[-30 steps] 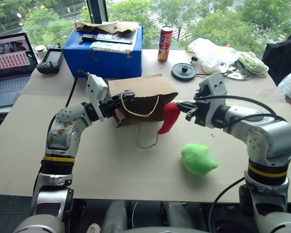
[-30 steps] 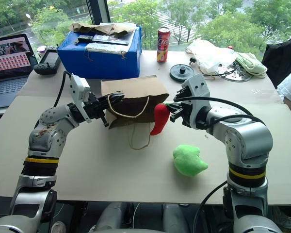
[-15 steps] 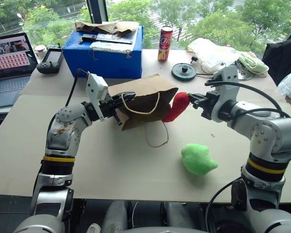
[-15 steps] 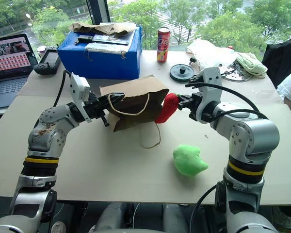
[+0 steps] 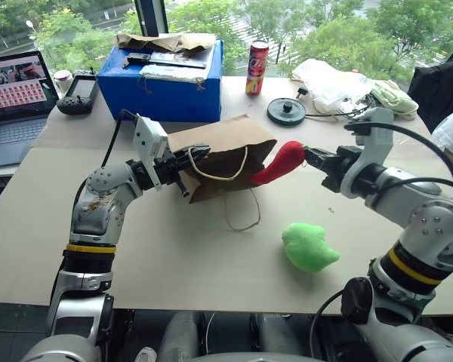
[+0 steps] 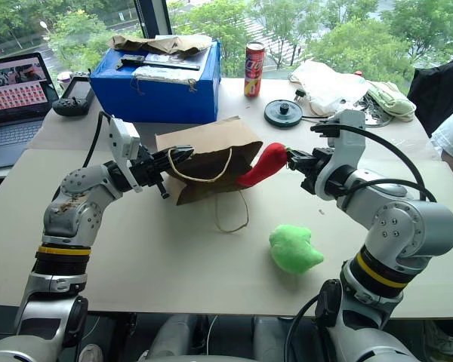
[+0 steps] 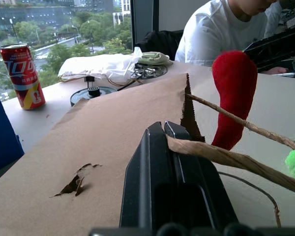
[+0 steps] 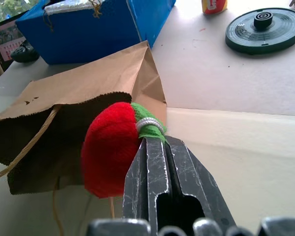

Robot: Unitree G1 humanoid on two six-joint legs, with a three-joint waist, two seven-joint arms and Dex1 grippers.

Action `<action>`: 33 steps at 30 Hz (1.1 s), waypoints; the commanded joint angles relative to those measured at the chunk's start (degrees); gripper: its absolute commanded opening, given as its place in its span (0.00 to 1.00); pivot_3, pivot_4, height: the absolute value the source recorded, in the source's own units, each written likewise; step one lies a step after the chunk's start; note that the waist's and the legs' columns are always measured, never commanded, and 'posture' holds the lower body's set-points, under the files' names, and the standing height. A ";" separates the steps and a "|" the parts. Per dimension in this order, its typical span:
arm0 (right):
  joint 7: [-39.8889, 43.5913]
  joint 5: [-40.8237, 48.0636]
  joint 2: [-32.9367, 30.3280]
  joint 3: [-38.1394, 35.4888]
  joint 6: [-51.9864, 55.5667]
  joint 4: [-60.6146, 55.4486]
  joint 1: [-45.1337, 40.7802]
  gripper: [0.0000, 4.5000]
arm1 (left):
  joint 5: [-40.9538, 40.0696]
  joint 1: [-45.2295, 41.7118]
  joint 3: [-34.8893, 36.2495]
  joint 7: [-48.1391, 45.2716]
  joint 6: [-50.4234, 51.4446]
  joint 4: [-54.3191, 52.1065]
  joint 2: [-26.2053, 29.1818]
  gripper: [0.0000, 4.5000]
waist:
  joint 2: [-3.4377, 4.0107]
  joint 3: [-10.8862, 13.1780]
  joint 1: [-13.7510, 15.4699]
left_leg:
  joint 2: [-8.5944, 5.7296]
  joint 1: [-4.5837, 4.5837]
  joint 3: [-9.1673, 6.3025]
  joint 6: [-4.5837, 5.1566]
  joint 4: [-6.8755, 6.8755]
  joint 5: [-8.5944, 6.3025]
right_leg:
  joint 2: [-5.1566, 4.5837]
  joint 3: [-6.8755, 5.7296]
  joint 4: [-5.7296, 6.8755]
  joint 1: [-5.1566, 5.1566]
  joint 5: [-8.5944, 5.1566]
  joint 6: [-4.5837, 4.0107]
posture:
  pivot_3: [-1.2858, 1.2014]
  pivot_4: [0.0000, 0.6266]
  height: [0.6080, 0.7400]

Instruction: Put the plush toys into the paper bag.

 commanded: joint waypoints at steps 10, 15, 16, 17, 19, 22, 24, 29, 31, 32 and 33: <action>-6.56 1.36 10.96 -0.20 0.40 -5.86 2.50 0.01 | -0.68 -0.80 0.59 -0.21 0.35 -1.68 0.44 0.00 | 0.01 -0.01 -0.20 | 0.03 0.01 -0.02 0.00 -0.03 0.00 | 0.08 0.02 0.01 -0.01 0.00 -0.01 | 0.52 0.24 0.99; -13.18 -2.44 21.82 1.90 -4.62 -6.73 7.38 0.01 | -0.65 -0.91 0.43 -0.12 0.54 -2.00 0.40 0.00 | 0.02 -0.01 -0.15 | 0.02 -0.02 -0.01 -0.01 -0.03 0.00 | 0.03 0.01 0.01 -0.04 0.00 0.00 | 0.52 0.24 0.99; -13.60 -2.80 22.54 2.38 -5.05 -6.76 7.73 0.01 | -0.63 -0.96 0.43 -0.16 0.52 -1.91 0.41 0.00 | 0.03 0.00 -0.09 | 0.02 -0.02 -0.01 -0.02 -0.03 0.01 | 0.03 0.00 0.02 -0.03 0.00 0.00 | 0.52 0.24 0.99; -14.52 -3.19 24.53 2.59 -6.48 -6.39 8.12 0.01 | -0.61 -1.05 0.42 -0.23 0.50 -1.76 0.45 0.00 | 0.06 0.02 -0.07 | 0.01 -0.04 0.00 -0.02 -0.02 0.01 | 0.01 0.00 0.01 -0.06 0.00 0.00 | 0.52 0.24 0.99; -16.53 -3.93 27.69 2.64 -9.91 -4.60 8.44 0.01 | -0.54 -1.13 0.35 -0.38 0.47 -1.66 0.52 0.00 | 0.06 0.01 -0.05 | -0.01 -0.05 0.00 -0.03 -0.02 0.02 | -0.04 -0.01 0.00 -0.04 0.00 0.00 | 0.52 0.24 0.99; -18.49 -3.69 29.85 2.33 -13.62 -2.32 8.28 0.01 | -0.42 -1.16 0.26 -0.51 0.37 -1.61 0.60 0.00 | 0.06 0.01 -0.18 | -0.04 -0.02 0.00 -0.03 -0.02 0.02 | -0.02 -0.02 -0.01 -0.02 0.00 0.00 | 0.52 0.24 0.99; -19.70 -3.02 30.65 2.32 -16.25 -0.10 7.85 0.01 | -0.39 -1.25 0.22 -0.46 0.40 -1.59 0.53 0.00 | 0.06 0.01 -0.21 | -0.02 -0.01 -0.01 -0.03 -0.03 0.02 | 0.03 -0.01 0.00 -0.04 0.00 0.00 | 0.52 0.24 0.99; -22.41 -0.09 33.80 4.99 -19.60 4.53 7.17 0.01 | -0.31 -1.51 0.10 -0.44 0.45 -1.68 0.56 0.00 | 0.06 0.01 -0.43 | 0.01 -0.01 -0.01 -0.04 -0.06 0.02 | 0.07 0.00 0.00 -0.06 0.00 0.00 | 0.52 0.24 0.99; -23.47 1.23 34.23 6.05 -20.01 4.96 7.43 0.01 | -0.28 -1.60 0.10 -0.43 0.41 -1.62 0.60 0.00 | 0.06 0.02 -0.47 | 0.02 -0.01 -0.01 -0.04 -0.06 0.02 | 0.06 0.00 0.00 -0.06 0.00 0.00 | 0.52 0.24 0.99; -24.07 2.20 34.45 6.39 -20.15 5.07 7.58 0.01 | -0.26 -1.64 0.11 -0.42 0.40 -1.58 0.62 0.00 | 0.06 0.02 -0.45 | 0.02 -0.02 -0.01 -0.04 -0.06 0.02 | 0.06 0.00 0.00 -0.06 0.00 0.00 | 0.52 0.24 0.99; -24.72 2.98 34.57 6.75 -20.31 5.09 7.75 0.01 | -0.25 -1.65 0.11 -0.41 0.39 -1.57 0.66 0.00 | 0.06 0.02 -0.43 | 0.03 -0.01 -0.01 -0.04 -0.06 0.02 | 0.06 0.00 0.00 -0.05 0.00 0.00 | 0.52 0.24 0.99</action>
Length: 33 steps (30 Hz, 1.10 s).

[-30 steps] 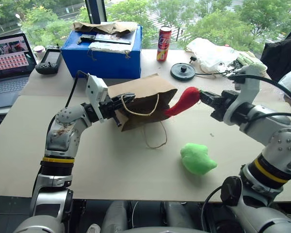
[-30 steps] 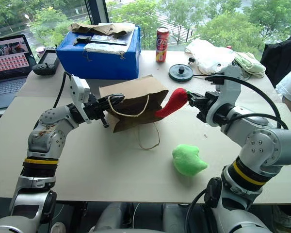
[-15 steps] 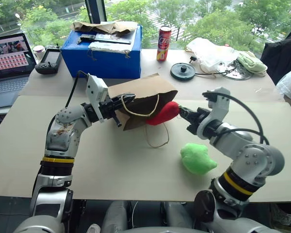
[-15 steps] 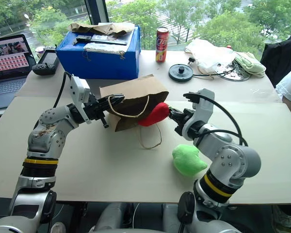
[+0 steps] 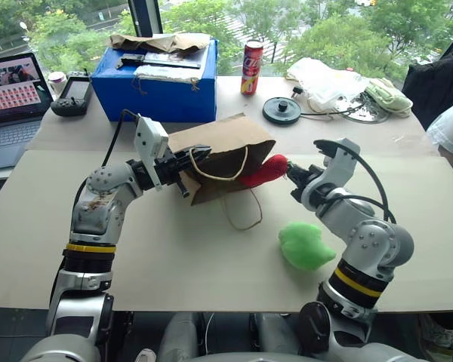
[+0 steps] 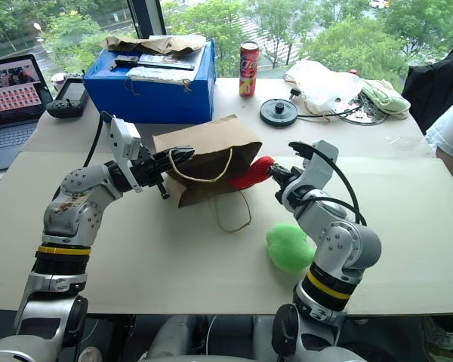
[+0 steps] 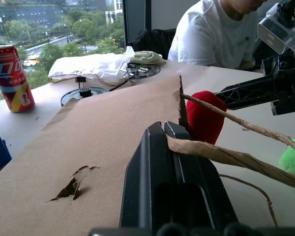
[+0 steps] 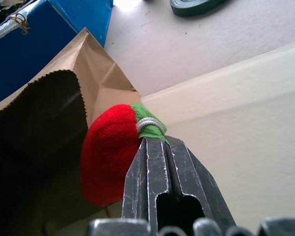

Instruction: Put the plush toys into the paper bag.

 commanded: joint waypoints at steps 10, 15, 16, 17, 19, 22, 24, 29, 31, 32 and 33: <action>-5.58 14.55 11.17 7.72 -2.65 -2.76 1.13 0.01 | -0.26 -1.25 0.28 -0.01 0.19 -1.49 0.53 0.00 | 0.00 0.00 0.00 | 0.04 -0.01 -0.01 0.00 -0.01 0.00 | -0.03 0.00 -0.01 0.00 0.00 0.00 | 0.52 0.24 0.99; -5.88 14.87 8.44 11.42 -6.44 2.90 0.46 0.01 | -0.45 -1.26 0.11 -0.03 0.39 -1.76 0.38 0.00 | 0.00 0.00 -0.06 | 0.04 -0.01 -0.01 0.00 -0.01 0.00 | -0.04 0.00 -0.02 0.01 0.00 0.00 | 0.52 0.24 0.99; -5.46 14.48 7.74 12.22 -7.78 4.89 0.04 0.01 | -0.47 -1.29 0.07 -0.07 0.41 -1.78 0.35 0.00 | 0.00 0.00 -0.06 | 0.03 0.00 -0.01 0.00 -0.01 0.00 | -0.03 0.00 -0.02 0.01 0.00 0.00 | 0.52 0.24 0.99; -5.21 14.35 7.20 12.83 -8.86 6.28 -0.22 0.01 | -0.49 -1.32 0.04 -0.11 0.44 -1.80 0.33 0.00 | 0.00 0.00 -0.06 | 0.03 0.00 -0.01 0.00 -0.01 0.00 | -0.03 0.00 -0.02 0.02 0.00 0.00 | 0.52 0.24 0.99; -4.18 13.13 5.77 14.23 -11.81 10.73 -1.33 0.01 | -0.69 -1.21 -0.08 -0.42 0.63 -2.08 0.26 0.00 | 0.00 0.00 -0.09 | 0.03 -0.01 -0.01 0.00 0.00 0.00 | -0.03 0.00 -0.02 0.01 0.00 0.00 | 0.52 0.24 0.99; -1.66 11.01 3.70 15.16 -17.51 19.12 -4.76 0.01 | -0.99 -1.01 -0.40 -0.97 0.99 -2.69 0.16 0.00 | 0.00 0.00 -0.10 | 0.03 -0.01 -0.01 0.00 0.00 0.00 | -0.03 0.00 -0.02 0.01 0.00 0.00 | 0.52 0.24 0.99; -0.37 10.04 2.50 14.69 -21.05 24.07 -7.57 0.01 | -1.00 -1.05 -0.48 -1.29 1.06 -2.73 0.20 0.00 | 0.01 0.01 -0.11 | 0.02 -0.01 0.00 0.00 0.00 0.00 | -0.03 0.00 -0.03 0.01 0.00 0.00 | 0.52 0.24 0.99; 1.06 9.31 0.83 11.68 -27.36 32.14 -13.86 0.01 | -0.91 -0.97 -0.71 -2.09 1.22 -3.01 0.46 0.00 | 0.04 0.03 -0.35 | 0.04 -0.01 0.01 0.00 -0.01 0.01 | 0.02 0.01 -0.01 -0.03 0.00 0.00 | 0.52 0.24 0.99; 0.90 9.08 0.32 10.53 -29.32 33.66 -15.37 0.01 | -0.78 -0.79 -0.80 -2.36 1.26 -3.23 0.60 0.00 | 0.04 0.03 -0.34 | 0.04 -0.01 -0.01 0.00 -0.06 0.00 | 0.03 -0.01 0.00 -0.03 0.00 0.00 | 0.52 0.24 0.99; 0.88 9.07 0.34 10.34 -29.83 33.95 -15.65 0.01 | -0.74 -0.73 -0.73 -2.44 1.25 -3.24 0.64 0.00 | 0.04 0.03 -0.33 | 0.05 -0.01 -0.01 0.00 -0.08 0.00 | 0.02 -0.01 -0.01 -0.03 0.00 0.00 | 0.52 0.24 0.99; 1.05 9.08 0.33 10.51 -29.89 33.96 -15.75 0.01 | -0.68 -0.68 -0.68 -2.49 1.24 -3.23 0.68 0.00 | 0.04 0.03 -0.27 | 0.05 -0.02 -0.01 0.00 -0.09 0.00 | 0.00 -0.01 0.00 -0.03 0.00 0.00 | 0.52 0.24 0.99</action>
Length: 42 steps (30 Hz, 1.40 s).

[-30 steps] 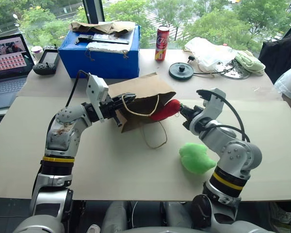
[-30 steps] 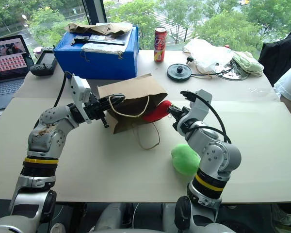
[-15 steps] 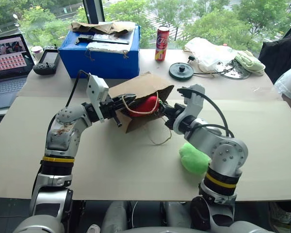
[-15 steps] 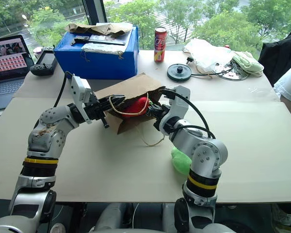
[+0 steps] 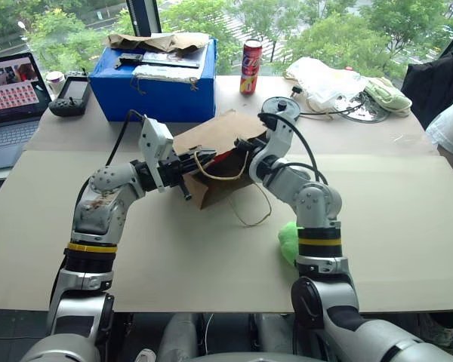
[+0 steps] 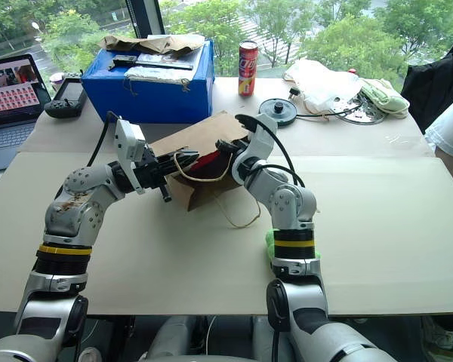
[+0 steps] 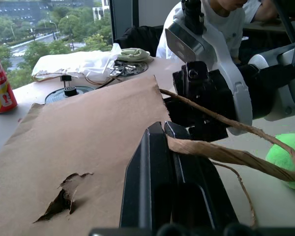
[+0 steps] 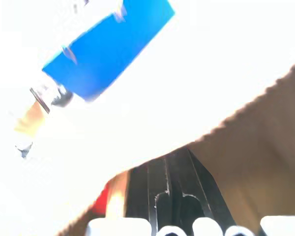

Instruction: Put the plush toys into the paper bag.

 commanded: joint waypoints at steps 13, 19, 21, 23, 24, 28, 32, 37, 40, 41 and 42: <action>1.39 1.60 0.51 2.93 6.40 -6.22 2.23 0.67 | -0.38 -0.36 0.48 -0.54 -0.32 -1.78 1.00 0.00 | 0.00 0.00 0.04 | 0.00 -0.04 0.02 0.00 -0.01 0.00 | -0.08 -0.01 0.01 -0.01 0.00 0.01 | 0.52 0.24 0.99; 4.43 3.79 -8.39 3.15 16.80 -16.14 5.53 0.79 | -0.04 -0.63 0.48 -0.52 -0.66 -1.07 1.05 0.00 | 0.00 0.00 0.44 | -0.01 -0.06 0.01 0.00 0.00 0.00 | -0.11 -0.02 0.00 0.01 0.00 0.01 | 0.52 0.24 0.99; 7.10 4.79 -14.61 3.54 21.57 -20.77 7.20 0.79 | 0.01 -0.63 0.47 -0.52 -0.72 -0.95 1.06 0.00 | 0.00 0.00 0.68 | -0.04 -0.06 0.00 0.01 0.01 0.00 | -0.16 -0.05 -0.04 0.03 0.00 0.02 | 0.52 0.24 0.99; 11.56 6.22 -23.82 4.50 26.80 -26.62 9.49 0.79 | 0.05 -0.60 0.44 -0.53 -0.82 -0.80 1.05 0.00 | 0.00 0.00 0.88 | -0.05 -0.08 -0.01 0.02 0.03 -0.01 | -0.18 -0.05 -0.10 0.05 0.00 0.02 | 0.52 0.24 0.99; 13.07 6.67 -26.98 4.92 28.29 -28.43 10.26 0.79 | 0.06 -0.58 0.43 -0.54 -0.87 -0.76 1.04 0.00 | 0.00 0.00 0.95 | -0.06 -0.07 -0.01 0.04 0.03 -0.02 | -0.18 -0.06 -0.12 0.07 0.00 0.03 | 0.52 0.24 0.99; 19.35 8.30 -38.57 5.47 32.07 -34.33 14.36 0.79 | 0.16 -0.44 0.37 -0.47 -1.12 -0.57 0.88 0.00 | 0.00 0.00 0.29 | -0.03 -0.02 0.01 0.08 0.02 -0.05 | -0.06 0.03 -0.16 0.04 -0.01 0.02 | 0.52 0.24 0.99; 27.04 10.50 -51.05 2.63 33.36 -40.69 22.50 0.79 | 0.11 -0.19 0.40 -0.36 -1.19 -0.78 0.86 0.00 | -0.01 0.01 0.66 | -0.02 -0.01 -0.03 0.09 -0.01 -0.05 | -0.02 0.04 -0.16 0.06 -0.02 0.01 | 0.52 0.24 0.99; 33.18 12.23 -59.88 -1.73 33.72 -46.96 33.42 0.79 | 0.06 0.07 0.46 -0.42 -1.10 -0.88 1.07 0.00 | -0.04 0.03 0.75 | -0.04 0.03 -0.05 0.09 0.08 -0.05 | -0.08 0.10 -0.16 0.13 -0.02 0.04 | 0.52 0.24 0.99; 34.12 10.35 -62.47 -0.51 32.16 -49.56 38.71 0.79 | 0.03 0.13 0.41 -0.50 -1.05 -0.85 1.13 0.00 | -0.06 0.03 0.91 | -0.03 0.03 -0.11 0.10 0.09 -0.06 | -0.06 0.06 -0.18 0.18 -0.04 0.06 | 0.52 0.24 0.99; 33.87 9.07 -62.80 0.79 31.18 -49.89 40.12 0.79 | 0.03 0.11 0.36 -0.55 -1.05 -0.81 1.14 0.00 | -0.06 0.03 0.93 | -0.03 0.03 -0.12 0.10 0.09 -0.06 | -0.07 0.06 -0.17 0.18 -0.04 0.06 | 0.52 0.24 0.99; 33.53 8.02 -62.77 2.07 30.41 -50.09 41.04 0.79 | 0.04 0.06 0.30 -0.58 -1.05 -0.77 1.12 0.00 | -0.06 0.03 0.92 | -0.05 0.03 -0.12 0.10 0.09 -0.06 | -0.08 0.07 -0.17 0.18 -0.04 0.06 | 0.52 0.24 0.99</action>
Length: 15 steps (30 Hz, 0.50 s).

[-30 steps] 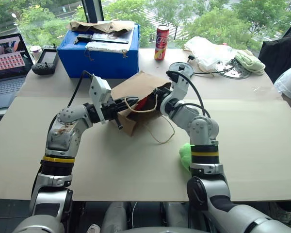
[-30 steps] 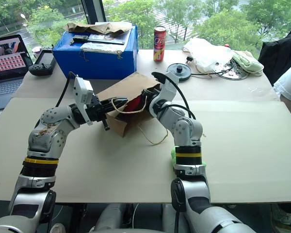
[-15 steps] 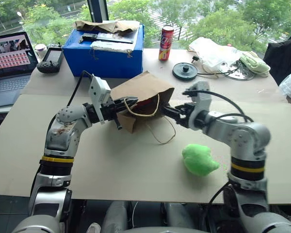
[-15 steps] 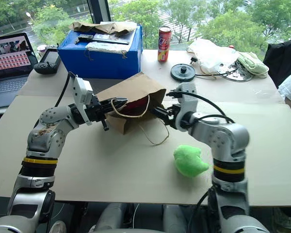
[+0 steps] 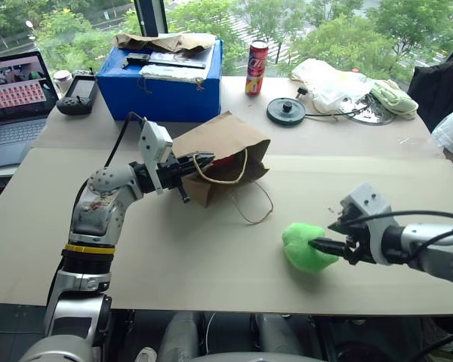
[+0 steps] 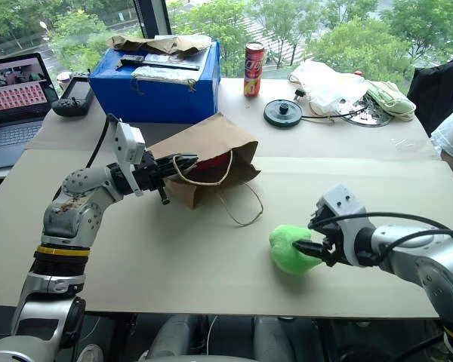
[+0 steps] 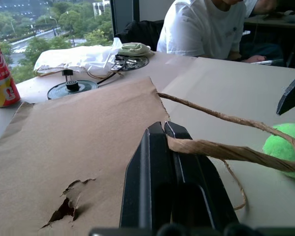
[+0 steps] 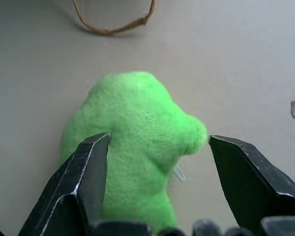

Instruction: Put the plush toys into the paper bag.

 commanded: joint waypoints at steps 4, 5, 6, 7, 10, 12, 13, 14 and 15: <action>-1.72 -5.12 1.12 5.06 -4.60 -1.37 2.32 0.79 | -0.13 -0.99 0.45 -0.20 -0.73 -0.72 0.24 0.00 | -0.02 0.00 -0.21 | 0.00 0.05 0.00 0.00 0.05 0.00 | 0.02 0.04 0.03 0.02 0.00 0.01 | 0.52 0.24 0.99; -2.15 -5.75 1.68 5.87 -4.72 -0.80 1.91 0.79 | -0.09 -1.11 0.45 -0.23 -0.75 -0.63 0.27 0.00 | -0.02 0.00 -0.18 | 0.00 0.06 -0.01 0.00 0.06 0.00 | 0.05 0.03 0.03 0.03 0.00 0.00 | 0.52 0.24 0.99; -2.38 -6.41 1.95 6.56 -4.91 -0.49 1.65 0.79 | -0.06 -1.18 0.44 -0.25 -0.78 -0.59 0.29 0.00 | -0.02 0.00 -0.15 | 0.00 0.06 -0.02 0.00 0.06 0.00 | 0.06 0.03 0.03 0.03 0.00 0.00 | 0.52 0.24 0.99; -2.60 -6.77 2.65 6.89 -5.32 -0.34 1.50 0.79 | -0.04 -1.20 0.44 -0.25 -0.79 -0.59 0.31 0.00 | -0.02 0.00 -0.13 | -0.01 0.06 -0.02 0.00 0.06 0.00 | 0.05 0.03 0.03 0.03 0.00 0.00 | 0.52 0.24 0.99; -2.85 -6.98 4.64 7.25 -6.23 -0.67 1.01 0.58 | -0.01 -1.30 0.54 -0.34 -0.86 -0.46 0.44 0.00 | -0.04 -0.01 -0.09 | -0.01 0.04 -0.02 0.00 0.06 0.00 | 0.05 0.02 0.01 0.04 0.00 0.01 | 0.52 0.24 0.99; -2.76 -7.13 5.59 7.37 -6.49 -0.83 0.72 0.43 | 0.04 -1.37 0.62 -0.30 -0.91 -0.34 0.49 0.00 | -0.05 -0.01 -0.07 | -0.02 0.04 -0.02 0.00 0.06 0.00 | 0.04 0.02 0.02 0.04 0.00 0.01 | 0.52 0.24 0.99; -2.54 -7.10 5.88 7.49 -6.59 -0.98 0.55 0.36 | 0.06 -1.42 0.66 -0.26 -0.94 -0.31 0.51 0.00 | -0.05 -0.01 -0.09 | -0.01 0.04 -0.02 0.00 0.06 0.00 | 0.04 0.02 0.01 0.04 0.00 0.01 | 0.52 0.24 0.99; -2.36 -7.00 6.15 7.49 -6.61 -1.09 0.42 0.28 | 0.09 -1.47 0.67 -0.25 -0.97 -0.26 0.53 0.00 | -0.05 -0.01 -0.11 | -0.01 0.05 -0.02 0.00 0.06 0.00 | 0.05 0.02 0.02 0.04 0.00 0.01 | 0.52 0.24 0.99; -2.15 -6.72 6.60 7.15 -6.80 -1.26 0.36 0.21 | 0.10 -1.51 0.68 -0.23 -0.98 -0.24 0.54 0.00 | -0.05 -0.01 -0.13 | -0.01 0.05 -0.02 0.00 0.06 0.00 | 0.05 0.02 0.03 0.04 0.00 0.00 | 0.52 0.24 0.99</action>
